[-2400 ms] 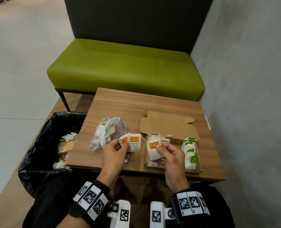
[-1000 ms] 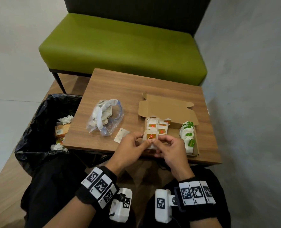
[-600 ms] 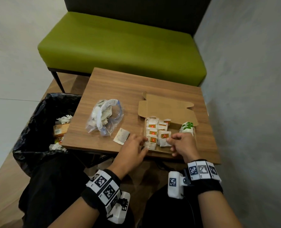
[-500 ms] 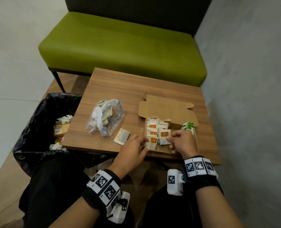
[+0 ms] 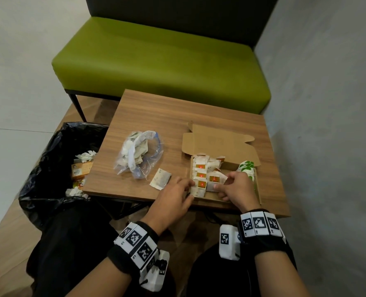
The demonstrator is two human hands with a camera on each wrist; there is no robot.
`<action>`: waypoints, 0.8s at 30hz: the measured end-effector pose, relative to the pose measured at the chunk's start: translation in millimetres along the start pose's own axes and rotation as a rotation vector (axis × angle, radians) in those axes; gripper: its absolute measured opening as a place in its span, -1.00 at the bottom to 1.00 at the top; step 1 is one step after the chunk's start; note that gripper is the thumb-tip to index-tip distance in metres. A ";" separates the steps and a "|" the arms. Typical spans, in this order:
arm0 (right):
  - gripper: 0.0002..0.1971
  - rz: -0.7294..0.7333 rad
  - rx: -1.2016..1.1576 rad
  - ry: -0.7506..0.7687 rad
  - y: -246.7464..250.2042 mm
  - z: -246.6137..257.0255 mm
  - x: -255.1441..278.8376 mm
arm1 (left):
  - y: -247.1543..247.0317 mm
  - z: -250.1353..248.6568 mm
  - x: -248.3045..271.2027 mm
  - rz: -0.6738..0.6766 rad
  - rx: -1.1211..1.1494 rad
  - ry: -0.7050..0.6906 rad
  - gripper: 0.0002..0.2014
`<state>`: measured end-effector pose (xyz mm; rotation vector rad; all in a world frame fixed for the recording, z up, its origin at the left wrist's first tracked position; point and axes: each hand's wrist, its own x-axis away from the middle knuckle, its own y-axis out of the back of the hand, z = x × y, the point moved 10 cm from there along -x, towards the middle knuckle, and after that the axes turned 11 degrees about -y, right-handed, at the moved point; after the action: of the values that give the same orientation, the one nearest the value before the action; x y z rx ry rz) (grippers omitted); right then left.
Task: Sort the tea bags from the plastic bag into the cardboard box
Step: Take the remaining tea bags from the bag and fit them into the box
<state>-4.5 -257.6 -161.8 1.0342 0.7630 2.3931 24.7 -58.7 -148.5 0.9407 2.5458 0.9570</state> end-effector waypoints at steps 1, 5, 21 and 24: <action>-0.77 -0.028 0.063 0.020 3.3 1.3 2.1 | -0.1 -0.1 0.2 0.002 -0.003 -0.002 -0.63; -0.72 -0.123 0.165 0.053 8.5 4.9 8.1 | 0.4 -1.3 0.1 0.005 -0.012 -0.008 -0.63; -0.88 -0.131 0.133 0.185 5.9 11.5 9.6 | 2.5 -4.9 0.0 0.025 -0.012 -0.034 -0.63; -0.90 -0.159 0.136 0.219 4.6 14.9 12.6 | 3.5 -6.4 0.6 0.026 -0.012 -0.032 -0.63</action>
<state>-2.0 -249.3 -143.8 0.7363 1.0567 2.3675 23.1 -59.5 -141.4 0.9800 2.5049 0.9555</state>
